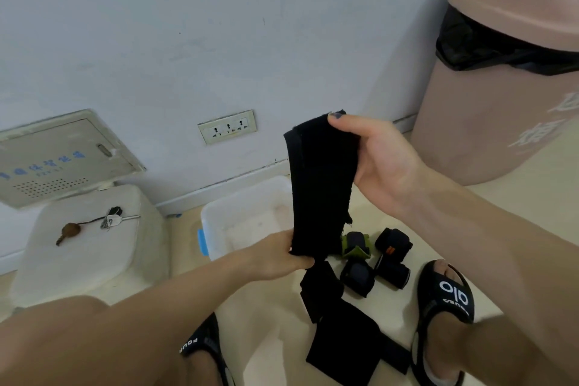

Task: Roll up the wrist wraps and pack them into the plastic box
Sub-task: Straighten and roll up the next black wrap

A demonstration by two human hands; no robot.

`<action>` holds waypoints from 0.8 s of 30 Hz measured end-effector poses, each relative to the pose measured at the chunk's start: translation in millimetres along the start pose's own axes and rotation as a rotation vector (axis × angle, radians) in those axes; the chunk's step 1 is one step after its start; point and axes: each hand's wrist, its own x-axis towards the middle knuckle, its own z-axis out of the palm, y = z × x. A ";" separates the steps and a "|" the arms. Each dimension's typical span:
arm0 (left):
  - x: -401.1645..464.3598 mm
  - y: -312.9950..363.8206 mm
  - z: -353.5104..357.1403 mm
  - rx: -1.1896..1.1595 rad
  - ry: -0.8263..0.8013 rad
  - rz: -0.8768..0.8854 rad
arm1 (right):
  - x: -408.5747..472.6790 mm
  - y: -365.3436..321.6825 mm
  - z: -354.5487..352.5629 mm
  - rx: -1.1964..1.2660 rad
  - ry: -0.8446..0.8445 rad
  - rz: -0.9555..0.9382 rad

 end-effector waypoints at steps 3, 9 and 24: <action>0.8 0.5 8.0 -0.005 -0.021 -0.038 | -3.8 -6.7 -1.9 0.035 -0.003 -0.024; 2.2 6.5 13.5 -0.146 -0.055 -0.086 | -8.3 -5.7 1.4 0.056 -0.015 -0.006; 4.4 -4.2 18.9 -0.521 0.059 -0.393 | -14.6 -5.7 10.9 0.205 -0.107 -0.022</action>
